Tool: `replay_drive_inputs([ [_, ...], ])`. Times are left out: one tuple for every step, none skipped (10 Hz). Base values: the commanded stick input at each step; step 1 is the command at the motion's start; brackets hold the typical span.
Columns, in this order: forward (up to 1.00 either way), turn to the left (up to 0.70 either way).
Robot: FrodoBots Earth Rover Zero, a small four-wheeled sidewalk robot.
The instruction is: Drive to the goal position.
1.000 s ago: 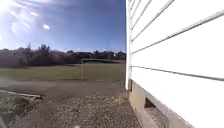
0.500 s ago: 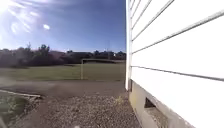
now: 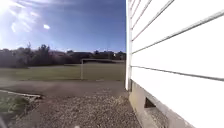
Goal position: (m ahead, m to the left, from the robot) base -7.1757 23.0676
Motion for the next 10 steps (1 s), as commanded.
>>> replay_drive_inputs([
  [0.05,0.00],
  [0.05,0.00],
  [0.05,0.00],
  [0.05,0.00],
  [0.05,0.00],
  [0.05,0.00],
  [0.05,0.00],
  [0.05,0.00],
  [0.05,0.00],
  [0.05,0.00],
])
